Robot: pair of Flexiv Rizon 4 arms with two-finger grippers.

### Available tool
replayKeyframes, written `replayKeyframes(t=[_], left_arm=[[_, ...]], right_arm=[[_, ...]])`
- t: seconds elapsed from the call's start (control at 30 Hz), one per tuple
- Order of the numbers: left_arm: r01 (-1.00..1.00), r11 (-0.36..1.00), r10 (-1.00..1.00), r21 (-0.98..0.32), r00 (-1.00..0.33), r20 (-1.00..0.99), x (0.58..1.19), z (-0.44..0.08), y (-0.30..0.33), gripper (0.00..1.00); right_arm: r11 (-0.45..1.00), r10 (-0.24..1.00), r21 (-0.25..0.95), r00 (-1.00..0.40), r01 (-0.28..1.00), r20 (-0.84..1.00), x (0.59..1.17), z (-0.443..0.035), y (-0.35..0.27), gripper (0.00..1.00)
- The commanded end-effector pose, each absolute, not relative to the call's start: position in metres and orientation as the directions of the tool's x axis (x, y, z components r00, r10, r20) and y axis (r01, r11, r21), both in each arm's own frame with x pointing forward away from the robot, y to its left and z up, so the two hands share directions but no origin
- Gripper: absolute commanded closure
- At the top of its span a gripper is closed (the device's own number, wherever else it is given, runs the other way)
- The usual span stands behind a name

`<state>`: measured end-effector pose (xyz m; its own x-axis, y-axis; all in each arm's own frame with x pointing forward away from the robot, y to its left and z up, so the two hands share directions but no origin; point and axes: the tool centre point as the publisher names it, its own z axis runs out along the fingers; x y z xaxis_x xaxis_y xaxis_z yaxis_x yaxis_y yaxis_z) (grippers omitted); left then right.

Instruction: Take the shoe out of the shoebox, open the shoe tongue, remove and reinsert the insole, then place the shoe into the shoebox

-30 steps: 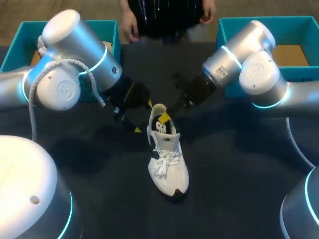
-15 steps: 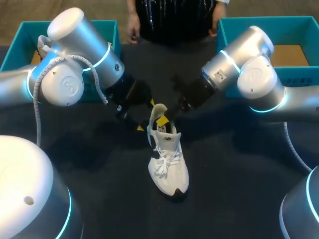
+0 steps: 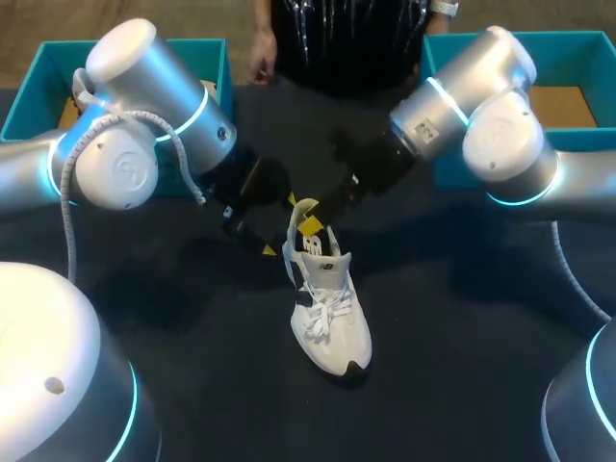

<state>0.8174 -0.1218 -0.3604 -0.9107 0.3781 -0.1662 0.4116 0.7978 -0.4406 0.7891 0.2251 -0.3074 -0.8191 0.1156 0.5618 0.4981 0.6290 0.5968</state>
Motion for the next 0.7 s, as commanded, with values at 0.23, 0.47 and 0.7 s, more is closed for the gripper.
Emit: replayKeyframes(t=[0.23,0.47,0.7], left_arm=[[0.413,0.798,0.378,-0.438,-0.91,-0.169,0.812,-0.362,-0.121,0.0],[0.416,0.79,0.39,-0.45,-0.908,-0.154,0.813,-0.359,-0.119,0.0],[0.413,0.79,0.385,-0.453,-0.909,-0.157,0.813,-0.359,-0.119,0.0]], right_arm=[[0.511,0.169,0.701,-0.857,0.498,0.486,0.792,-0.283,0.221,0.0],[0.427,0.26,0.753,-0.866,0.5,0.427,0.796,-0.281,0.218,1.0],[0.5,0.394,0.654,-0.822,0.567,0.411,0.797,-0.279,0.211,1.0]])
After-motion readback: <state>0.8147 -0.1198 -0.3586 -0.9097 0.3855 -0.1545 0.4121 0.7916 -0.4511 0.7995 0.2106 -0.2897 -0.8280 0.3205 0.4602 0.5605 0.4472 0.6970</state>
